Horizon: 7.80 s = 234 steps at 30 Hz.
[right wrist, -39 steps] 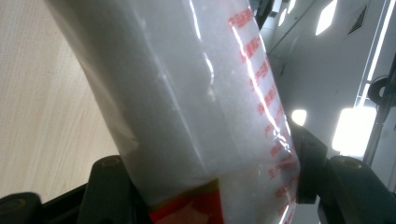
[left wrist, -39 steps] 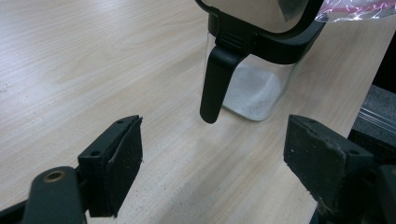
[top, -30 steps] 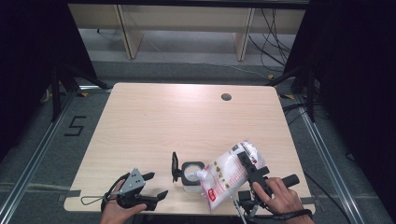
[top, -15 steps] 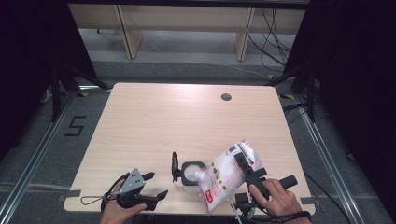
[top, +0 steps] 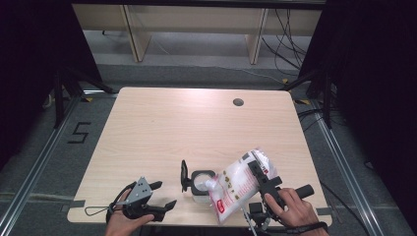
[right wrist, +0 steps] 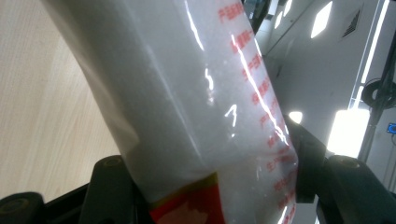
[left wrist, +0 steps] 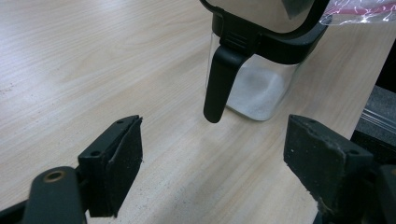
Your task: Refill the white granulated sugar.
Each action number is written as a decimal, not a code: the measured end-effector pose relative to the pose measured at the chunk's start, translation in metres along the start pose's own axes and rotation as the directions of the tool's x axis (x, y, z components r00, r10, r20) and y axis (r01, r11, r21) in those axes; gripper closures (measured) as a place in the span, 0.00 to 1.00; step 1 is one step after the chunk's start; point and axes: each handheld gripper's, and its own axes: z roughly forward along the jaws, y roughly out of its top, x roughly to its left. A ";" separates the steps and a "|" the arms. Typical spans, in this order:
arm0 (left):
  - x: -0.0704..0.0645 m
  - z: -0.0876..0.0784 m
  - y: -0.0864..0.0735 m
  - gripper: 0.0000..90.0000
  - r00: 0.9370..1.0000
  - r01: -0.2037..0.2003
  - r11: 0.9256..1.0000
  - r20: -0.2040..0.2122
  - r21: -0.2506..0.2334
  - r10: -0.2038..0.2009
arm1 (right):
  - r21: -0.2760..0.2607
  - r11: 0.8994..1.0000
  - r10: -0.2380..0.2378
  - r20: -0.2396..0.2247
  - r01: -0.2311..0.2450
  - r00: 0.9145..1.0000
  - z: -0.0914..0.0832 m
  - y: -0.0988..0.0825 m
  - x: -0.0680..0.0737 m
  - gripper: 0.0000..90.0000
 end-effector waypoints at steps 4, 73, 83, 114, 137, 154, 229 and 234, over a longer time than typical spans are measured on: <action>0.001 0.000 0.000 0.21 1.000 -0.025 1.000 -0.001 0.009 0.025 | -0.001 1.000 0.003 0.000 -0.003 1.000 0.000 0.000 0.000 0.48; 0.001 -0.001 0.001 0.21 1.000 -0.027 1.000 0.001 0.004 0.027 | 0.036 0.993 -0.109 -0.042 0.111 0.993 0.019 0.003 0.036 0.57; 0.002 -0.002 0.001 0.21 0.999 -0.032 0.999 0.004 0.005 0.032 | 0.004 0.992 -0.127 0.068 0.127 0.990 0.006 -0.002 0.025 0.58; 0.002 -0.002 0.000 0.21 1.000 -0.023 1.000 0.000 -0.003 0.023 | -0.015 0.994 -0.105 0.097 0.107 0.990 -0.012 0.001 0.013 0.57; 0.001 -0.002 0.000 0.21 1.000 0.005 1.000 -0.005 0.000 -0.005 | 0.004 0.984 -0.176 0.076 0.177 0.981 -0.014 0.004 0.011 0.57; 0.000 -0.002 -0.001 0.21 1.000 0.006 1.000 -0.006 0.003 -0.006 | -0.007 0.985 -0.173 0.068 0.174 0.983 -0.020 0.005 0.009 0.57; 0.004 -0.002 0.000 0.21 1.000 -0.019 1.000 0.001 -0.001 0.019 | -0.044 0.990 -0.130 0.063 0.133 0.990 -0.021 -0.001 0.005 0.57; 0.003 -0.001 0.000 0.21 1.000 -0.012 1.000 0.002 -0.008 0.012 | -0.026 0.992 -0.120 0.059 0.122 0.991 -0.020 -0.006 0.005 0.57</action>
